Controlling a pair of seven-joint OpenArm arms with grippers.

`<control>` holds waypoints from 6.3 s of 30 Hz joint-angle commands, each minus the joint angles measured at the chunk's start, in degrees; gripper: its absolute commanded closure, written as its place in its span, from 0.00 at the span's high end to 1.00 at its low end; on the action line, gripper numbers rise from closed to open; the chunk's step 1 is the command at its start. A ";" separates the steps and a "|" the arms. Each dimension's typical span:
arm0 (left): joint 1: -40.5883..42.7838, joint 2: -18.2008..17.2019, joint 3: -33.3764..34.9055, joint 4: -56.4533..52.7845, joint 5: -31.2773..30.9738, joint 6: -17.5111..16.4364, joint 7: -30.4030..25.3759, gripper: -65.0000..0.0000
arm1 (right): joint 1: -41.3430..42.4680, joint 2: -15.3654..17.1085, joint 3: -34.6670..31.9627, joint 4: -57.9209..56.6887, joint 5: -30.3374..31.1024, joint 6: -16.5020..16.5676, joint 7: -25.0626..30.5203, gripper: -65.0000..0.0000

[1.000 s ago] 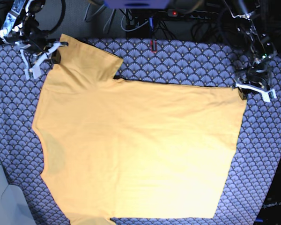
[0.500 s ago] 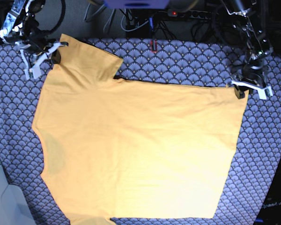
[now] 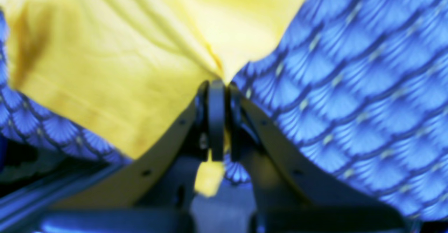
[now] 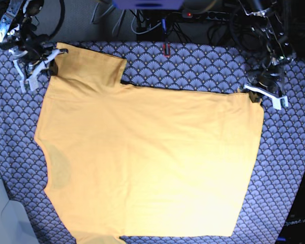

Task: Fold the T-shirt properly
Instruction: 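Grasp the shoulder corners with both grippers and pull them apart, then hold the shoulder corners with both grippers and adjust the grip, then lift the shoulder edge with both grippers and fold it toward the hem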

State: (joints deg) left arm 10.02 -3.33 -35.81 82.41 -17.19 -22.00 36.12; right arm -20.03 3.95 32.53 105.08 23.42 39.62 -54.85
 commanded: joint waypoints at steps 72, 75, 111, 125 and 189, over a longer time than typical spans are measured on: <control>12.88 3.03 -6.17 21.37 0.53 -0.46 7.97 0.00 | -4.63 -0.65 11.29 7.23 0.71 0.38 -6.82 0.33; 12.97 3.03 -6.17 21.37 0.53 -0.46 7.97 0.00 | -4.72 -1.53 11.29 7.14 0.89 0.38 -6.82 0.44; 14.02 3.03 -6.17 21.37 0.88 -0.46 7.97 0.00 | -1.81 -1.44 6.37 1.16 0.98 0.38 -4.80 0.55; 14.02 3.11 -6.17 21.37 0.62 -0.46 7.97 0.00 | 0.03 2.43 6.10 -6.84 0.98 0.38 -3.48 0.55; 4.00 3.64 -6.25 27.61 0.88 -0.20 15.53 0.00 | 5.39 1.02 1.27 4.86 0.98 0.38 -7.00 0.00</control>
State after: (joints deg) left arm 14.59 0.89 -42.13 109.03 -15.81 -22.31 53.19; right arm -15.11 4.16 33.71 108.86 23.57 39.64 -63.00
